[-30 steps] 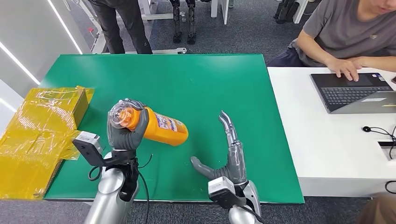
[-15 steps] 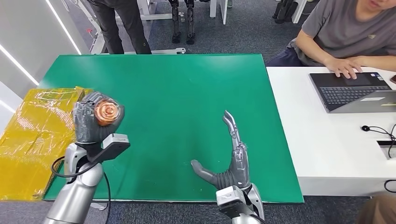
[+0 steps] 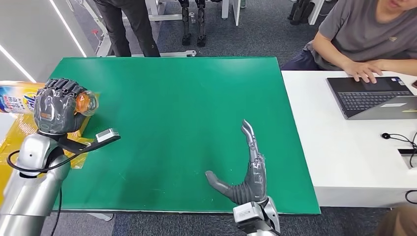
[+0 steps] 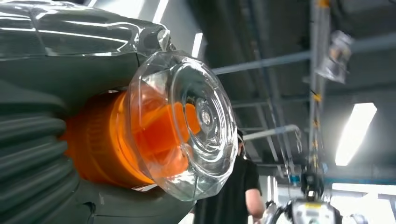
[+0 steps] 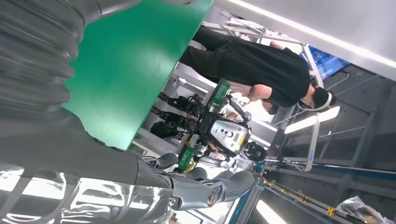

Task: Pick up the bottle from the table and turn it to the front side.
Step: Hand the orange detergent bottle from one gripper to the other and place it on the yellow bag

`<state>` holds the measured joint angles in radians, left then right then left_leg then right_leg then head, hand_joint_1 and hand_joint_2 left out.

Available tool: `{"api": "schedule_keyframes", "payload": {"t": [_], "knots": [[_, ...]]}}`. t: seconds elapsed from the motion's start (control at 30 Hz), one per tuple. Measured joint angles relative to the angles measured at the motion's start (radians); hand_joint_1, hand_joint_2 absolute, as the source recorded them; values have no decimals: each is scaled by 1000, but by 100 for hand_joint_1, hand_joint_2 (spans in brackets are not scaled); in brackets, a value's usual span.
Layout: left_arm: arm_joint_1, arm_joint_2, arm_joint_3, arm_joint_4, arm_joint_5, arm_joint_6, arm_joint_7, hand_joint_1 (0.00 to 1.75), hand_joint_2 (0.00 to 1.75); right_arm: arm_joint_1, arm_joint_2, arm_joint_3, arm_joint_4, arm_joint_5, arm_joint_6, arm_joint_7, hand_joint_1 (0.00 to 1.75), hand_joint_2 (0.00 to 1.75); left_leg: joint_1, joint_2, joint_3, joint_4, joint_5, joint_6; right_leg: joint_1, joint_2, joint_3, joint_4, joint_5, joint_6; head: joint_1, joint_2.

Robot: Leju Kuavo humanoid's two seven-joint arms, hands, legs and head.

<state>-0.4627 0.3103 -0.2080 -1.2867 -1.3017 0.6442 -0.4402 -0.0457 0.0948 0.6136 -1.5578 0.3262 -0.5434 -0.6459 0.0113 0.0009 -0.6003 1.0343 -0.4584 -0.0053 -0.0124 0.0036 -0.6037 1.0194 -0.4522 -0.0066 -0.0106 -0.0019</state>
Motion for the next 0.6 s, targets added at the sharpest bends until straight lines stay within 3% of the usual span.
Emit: {"api": "schedule_keyframes", "payload": {"t": [0.23, 0.4, 0.6], "knots": [[-44, 37, -94, 171, -104, -102, 29, 175, 175, -3, -19, 25, 5, -21, -10, -15, 0, 175, 0, 0, 0, 0, 0, 0, 0, 0, 0, 0, 0, 0, 0, 0], [-104, 56, -177, 353, -223, -138, 109, 175, 175, -8, -25, 43, 9, -32, -15, -17, 0, 175, 0, 1, 0, 0, 0, 0, 0, 1, 0, 0, 0, 0, 0, 0], [-158, 70, -225, 526, -230, -168, 111, 175, 175, -9, -27, 50, 11, -34, -18, -17, 0, 175, 0, 1, 0, 0, 0, 0, 0, 1, 0, 0, 0, 0, 0, 0]]}}
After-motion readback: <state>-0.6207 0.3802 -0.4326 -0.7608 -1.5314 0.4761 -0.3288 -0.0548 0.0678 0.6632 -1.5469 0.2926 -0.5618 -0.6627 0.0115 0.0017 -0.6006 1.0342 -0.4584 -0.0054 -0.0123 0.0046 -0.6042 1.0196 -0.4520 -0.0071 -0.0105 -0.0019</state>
